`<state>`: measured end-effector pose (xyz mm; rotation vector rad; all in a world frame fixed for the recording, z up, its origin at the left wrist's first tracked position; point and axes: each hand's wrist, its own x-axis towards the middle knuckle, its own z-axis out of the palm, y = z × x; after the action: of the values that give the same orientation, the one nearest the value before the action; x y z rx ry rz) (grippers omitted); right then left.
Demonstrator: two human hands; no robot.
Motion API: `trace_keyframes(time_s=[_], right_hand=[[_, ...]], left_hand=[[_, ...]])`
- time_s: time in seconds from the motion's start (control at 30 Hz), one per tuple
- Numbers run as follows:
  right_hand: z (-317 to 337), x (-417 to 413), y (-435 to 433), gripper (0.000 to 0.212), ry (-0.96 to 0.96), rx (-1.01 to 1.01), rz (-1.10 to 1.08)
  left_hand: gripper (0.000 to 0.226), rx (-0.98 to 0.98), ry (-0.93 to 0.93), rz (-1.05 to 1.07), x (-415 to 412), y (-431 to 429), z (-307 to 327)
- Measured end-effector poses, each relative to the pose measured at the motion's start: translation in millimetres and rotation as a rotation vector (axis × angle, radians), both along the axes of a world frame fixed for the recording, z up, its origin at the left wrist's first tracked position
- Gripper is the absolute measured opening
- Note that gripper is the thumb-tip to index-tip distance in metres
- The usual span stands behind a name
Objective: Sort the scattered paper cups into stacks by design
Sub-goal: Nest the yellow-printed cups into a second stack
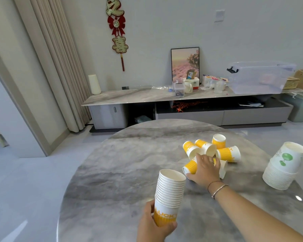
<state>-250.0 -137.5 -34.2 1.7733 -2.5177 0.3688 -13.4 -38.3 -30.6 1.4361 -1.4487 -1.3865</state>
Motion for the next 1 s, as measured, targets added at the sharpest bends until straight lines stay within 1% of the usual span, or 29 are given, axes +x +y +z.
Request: trace_keyframes(time_s=[0.1,0.17,0.23,0.3,0.37,0.43,0.57,0.73,0.8,0.93,1.0], right_hand=[[-2,12,7,0.080,-0.036,-0.044,0.030],[1,21,16,0.082,-0.115,-0.041,0.071],[10,30,27,0.082,-0.299,-0.087,0.114],[30,33,43,0.080,-0.500,-0.226,0.127],[54,34,59,0.080,-0.605,-0.368,0.173],[78,39,76,0.083,-0.597,-0.393,0.286],[106,52,103,0.086,-0.498,-0.280,0.463],[110,57,130,0.057,-0.316,-0.232,0.628],[105,63,136,0.055,-0.322,-0.220,0.652],[89,76,143,0.053,-0.396,-0.131,0.690],[81,80,144,0.050,-0.446,-0.125,0.715]], left_hand=[[0.065,-0.023,-0.030,0.011,1,2,-1],[0.064,-0.039,-0.051,0.017,3,3,-1],[0.064,-0.044,-0.058,0.035,6,5,-1],[0.063,-0.053,-0.064,0.048,8,8,1],[0.063,-0.074,-0.078,0.048,8,13,4],[0.063,-0.103,-0.070,0.042,5,16,7],[0.063,-0.150,-0.071,-0.004,-1,24,12],[0.063,-0.187,-0.070,-0.006,-1,29,14],[0.063,-0.198,-0.088,0.001,1,29,14],[0.064,-0.204,-0.131,-0.015,2,30,11],[0.064,-0.198,-0.142,-0.026,2,30,10]])
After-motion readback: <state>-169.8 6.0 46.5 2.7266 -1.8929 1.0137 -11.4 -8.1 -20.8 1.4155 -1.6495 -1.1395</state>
